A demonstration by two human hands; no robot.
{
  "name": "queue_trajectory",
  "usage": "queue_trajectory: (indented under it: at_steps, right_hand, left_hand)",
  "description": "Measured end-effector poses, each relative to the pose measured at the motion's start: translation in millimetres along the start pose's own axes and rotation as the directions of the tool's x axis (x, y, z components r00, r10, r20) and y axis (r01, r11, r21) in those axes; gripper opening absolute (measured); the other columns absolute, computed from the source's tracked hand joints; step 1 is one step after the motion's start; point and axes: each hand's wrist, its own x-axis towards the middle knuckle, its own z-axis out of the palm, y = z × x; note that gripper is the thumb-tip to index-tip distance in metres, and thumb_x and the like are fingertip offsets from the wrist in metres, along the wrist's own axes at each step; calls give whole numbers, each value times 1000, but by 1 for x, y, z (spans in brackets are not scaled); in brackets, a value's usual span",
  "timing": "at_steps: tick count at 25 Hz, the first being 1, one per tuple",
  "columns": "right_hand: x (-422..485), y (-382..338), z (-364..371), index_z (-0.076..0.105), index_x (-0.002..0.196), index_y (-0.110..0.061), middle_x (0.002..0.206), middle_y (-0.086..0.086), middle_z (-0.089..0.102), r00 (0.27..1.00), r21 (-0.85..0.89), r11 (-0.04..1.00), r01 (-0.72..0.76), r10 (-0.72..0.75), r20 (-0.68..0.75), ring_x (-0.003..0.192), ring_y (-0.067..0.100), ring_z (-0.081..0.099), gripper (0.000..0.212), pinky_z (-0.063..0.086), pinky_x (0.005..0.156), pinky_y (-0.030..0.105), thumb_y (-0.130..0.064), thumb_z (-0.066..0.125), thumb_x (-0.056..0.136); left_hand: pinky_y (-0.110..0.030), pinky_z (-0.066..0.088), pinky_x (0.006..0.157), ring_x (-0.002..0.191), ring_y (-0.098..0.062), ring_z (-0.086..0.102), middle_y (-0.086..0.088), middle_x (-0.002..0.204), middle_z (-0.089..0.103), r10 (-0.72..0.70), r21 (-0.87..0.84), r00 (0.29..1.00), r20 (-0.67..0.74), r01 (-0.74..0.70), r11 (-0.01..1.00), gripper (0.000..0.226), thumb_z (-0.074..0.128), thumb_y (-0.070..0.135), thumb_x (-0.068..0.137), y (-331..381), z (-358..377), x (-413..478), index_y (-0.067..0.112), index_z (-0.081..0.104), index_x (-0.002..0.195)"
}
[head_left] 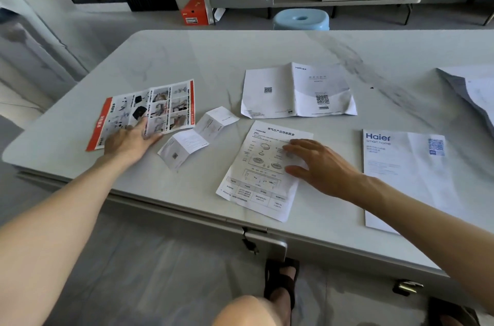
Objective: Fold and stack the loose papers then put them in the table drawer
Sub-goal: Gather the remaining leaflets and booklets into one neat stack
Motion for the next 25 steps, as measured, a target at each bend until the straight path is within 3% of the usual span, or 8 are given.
queue_trajectory:
  at_steps: [1, 3, 5, 8, 12, 17, 22, 25]
  right_hand:
    - [-1, -1, 2, 47, 143, -20, 152, 3, 42, 1000, -11, 1000, 2, -2, 7, 142, 21, 36, 54, 28, 116, 33, -41, 55, 95]
    - [-1, -3, 3, 49, 141, -18, 150, 2, 44, 1000, -11, 1000, 2, -2, -4, 141, 22, 37, 51, 28, 116, 33, -39, 55, 95]
    - [-2, -5, 1, 49, 140, -18, 149, 1, 46, 1000, -13, 1000, -4, 4, -5, 139, 22, 38, 50, 30, 114, 32, -39, 55, 95]
    - [-3, -6, -1, 49, 140, -18, 150, 1, 44, 1000, -18, 1000, -17, 17, 7, 140, 21, 37, 48, 28, 114, 31, -38, 55, 96]
    - [-3, -7, -4, 50, 140, -19, 152, 0, 41, 999, 20, 999, -47, 46, 10, 140, 20, 37, 47, 30, 112, 31, -36, 55, 96]
    - [-7, -13, -26, 52, 139, -23, 151, -4, 44, 991, 119, 988, -97, 106, -76, 136, 18, 45, 47, 37, 107, 32, -36, 57, 95]
    - [-37, -29, -80, 59, 132, -26, 141, -7, 55, 960, 335, 935, -121, 195, -199, 130, 14, 51, 38, 36, 98, 20, -35, 58, 95]
    - [-64, -25, -110, 66, 119, -30, 122, -7, 66, 927, 676, 717, -169, 349, -139, 114, 13, 60, 28, 43, 95, 25, -41, 55, 95]
  left_hand:
    - [-28, 42, 47, 60, -26, 58, -13, 77, 59, 56, 31, 997, -57, -55, 998, 68, 28, 63, 94, 2, -2, -7, 27, 27, 151]
    - [-34, 47, 45, 49, -24, 54, -5, 58, 44, 129, 66, 988, -87, -124, 990, 53, 30, 50, 99, 4, -3, -18, 25, 25, 146]
    - [-41, 56, 56, 58, -28, 59, -10, 67, 54, 188, 198, 981, -39, -177, 964, 52, 43, 24, 102, 2, -5, -20, 24, 13, 145]
    - [-34, 53, 55, 60, -25, 57, -12, 80, 60, 216, 250, 976, 2, -210, 945, 76, 42, 0, 93, -5, -8, -26, 22, 0, 152]
    - [-40, 49, 53, 63, -31, 58, -17, 75, 54, 143, 225, 982, -125, -113, 968, 44, 42, -6, 89, -1, -22, -31, 7, 40, 131]
    - [-54, 51, 78, 86, -55, 61, -41, 90, 63, -42, -196, 898, -439, -50, 979, 40, 40, -10, 86, 36, -96, -25, -2, 63, 118]
    - [-36, 42, 94, 108, -43, 57, -25, 117, 67, -157, -526, 784, -601, -240, 816, 49, 34, -5, 90, 107, -202, -66, 7, 63, 128]
    - [-18, 43, 86, 108, -27, 64, -11, 119, 70, -111, -627, 734, -670, -479, 614, 50, 35, -4, 86, 157, -233, -104, 7, 67, 123]
